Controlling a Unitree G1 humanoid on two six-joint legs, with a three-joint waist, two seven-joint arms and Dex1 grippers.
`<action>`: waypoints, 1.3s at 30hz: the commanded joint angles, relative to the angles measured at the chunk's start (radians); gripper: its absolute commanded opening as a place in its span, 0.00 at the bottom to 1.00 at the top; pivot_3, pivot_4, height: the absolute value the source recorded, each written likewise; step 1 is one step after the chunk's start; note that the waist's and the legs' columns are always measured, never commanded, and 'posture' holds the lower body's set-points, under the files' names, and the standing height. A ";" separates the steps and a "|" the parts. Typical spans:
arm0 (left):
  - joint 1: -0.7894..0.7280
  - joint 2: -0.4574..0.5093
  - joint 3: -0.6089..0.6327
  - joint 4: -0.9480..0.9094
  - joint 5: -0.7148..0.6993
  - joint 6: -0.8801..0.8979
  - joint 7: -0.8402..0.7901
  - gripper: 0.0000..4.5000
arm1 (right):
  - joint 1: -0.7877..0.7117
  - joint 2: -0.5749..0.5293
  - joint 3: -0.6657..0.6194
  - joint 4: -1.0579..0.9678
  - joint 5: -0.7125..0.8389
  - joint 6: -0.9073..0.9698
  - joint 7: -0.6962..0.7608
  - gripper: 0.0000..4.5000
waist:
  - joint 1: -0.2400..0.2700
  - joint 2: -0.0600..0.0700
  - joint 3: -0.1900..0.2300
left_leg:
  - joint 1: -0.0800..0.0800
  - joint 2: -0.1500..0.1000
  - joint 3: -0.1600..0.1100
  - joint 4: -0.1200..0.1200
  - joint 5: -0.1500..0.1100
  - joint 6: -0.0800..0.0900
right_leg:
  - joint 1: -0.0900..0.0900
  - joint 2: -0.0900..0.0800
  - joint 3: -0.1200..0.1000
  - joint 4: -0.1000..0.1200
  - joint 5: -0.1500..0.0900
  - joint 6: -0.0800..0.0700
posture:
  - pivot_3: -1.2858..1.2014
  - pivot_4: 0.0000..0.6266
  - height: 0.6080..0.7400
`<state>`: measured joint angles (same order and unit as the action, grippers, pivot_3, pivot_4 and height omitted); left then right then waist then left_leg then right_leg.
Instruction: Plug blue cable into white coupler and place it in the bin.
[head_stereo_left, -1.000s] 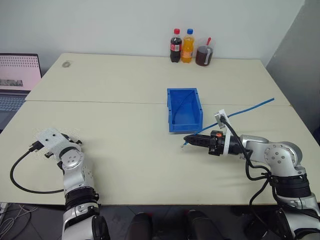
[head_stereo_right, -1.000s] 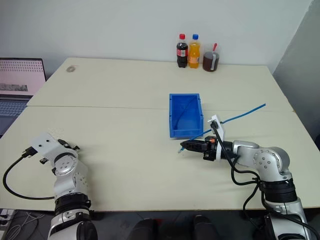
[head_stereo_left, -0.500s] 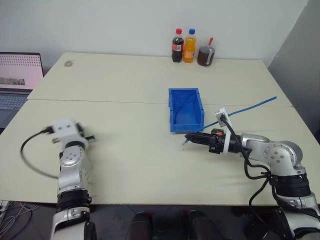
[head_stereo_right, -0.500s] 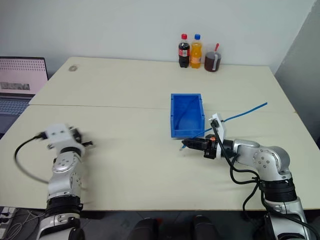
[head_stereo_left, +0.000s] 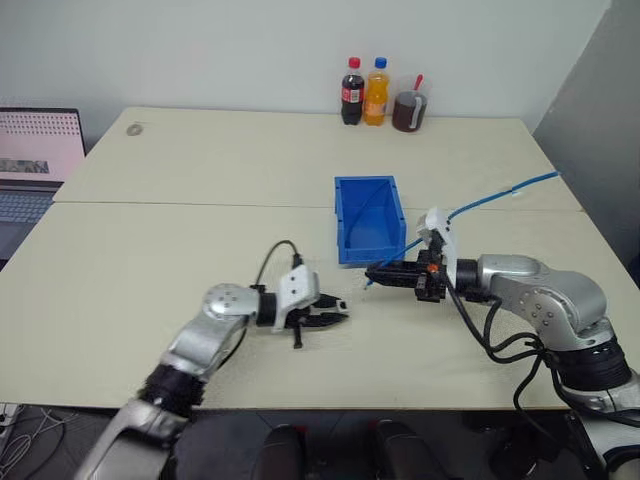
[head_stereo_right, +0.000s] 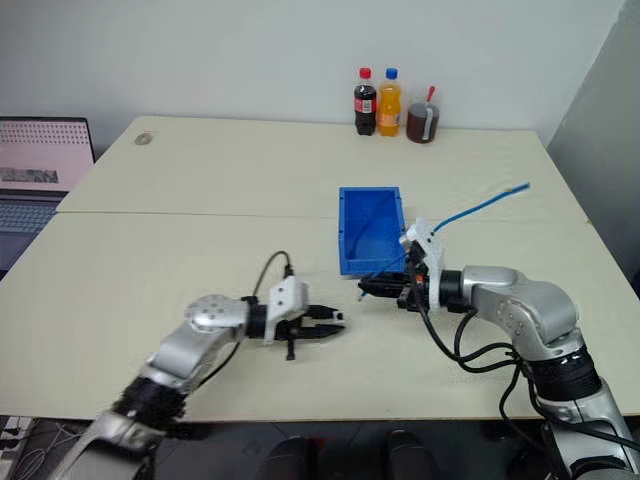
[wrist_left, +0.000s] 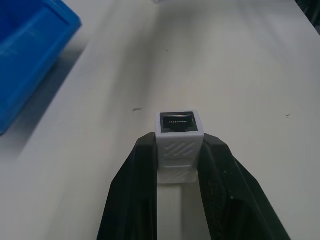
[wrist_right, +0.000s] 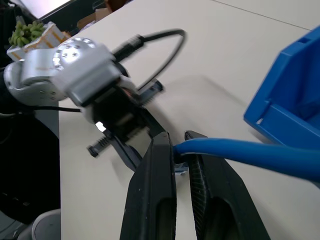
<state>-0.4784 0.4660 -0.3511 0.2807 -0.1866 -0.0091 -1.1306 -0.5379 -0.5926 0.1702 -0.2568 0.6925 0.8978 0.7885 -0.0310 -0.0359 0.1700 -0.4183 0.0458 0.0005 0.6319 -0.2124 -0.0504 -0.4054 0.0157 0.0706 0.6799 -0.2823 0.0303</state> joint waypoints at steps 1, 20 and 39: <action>-0.065 -0.050 -0.043 0.174 0.077 -0.157 -0.051 0.17 | 0.006 -0.004 0.041 -0.030 -0.067 -0.059 0.021 0.02 | 0.002 0.000 0.000 | 0.000 0.000 0.000 0.000 0.000 0.000 | 0.000 0.000 0.000 0.000 0.000 0.000 | 0.52 0.24 1.00; -0.094 -0.108 0.008 0.289 0.068 -0.224 -0.161 0.17 | 0.011 0.007 0.102 0.047 -0.230 -0.170 0.086 0.02 | 0.002 0.000 0.000 | 0.000 0.000 -0.001 0.002 0.000 0.000 | 0.001 0.000 0.000 0.000 0.000 0.001 | 0.52 0.24 1.00; -0.050 -0.096 0.030 0.221 0.068 -0.157 -0.176 0.17 | 0.017 0.008 0.192 0.104 -0.385 -0.319 0.159 0.02 | -0.001 0.000 -0.001 | 0.001 0.000 -0.001 0.002 0.000 0.000 | 0.001 0.000 0.000 0.001 0.000 0.000 | 0.52 0.24 1.00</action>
<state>-0.5553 0.3628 -0.2940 0.5133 -0.1380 -0.1784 -1.2763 -0.5222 -0.5716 0.3381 -0.1724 0.3589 0.6094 0.9362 -0.0322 -0.0357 0.1687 -0.4172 0.0462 -0.0005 0.6335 -0.2125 -0.0503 -0.4043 0.0161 0.0703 0.6812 -0.2820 0.0307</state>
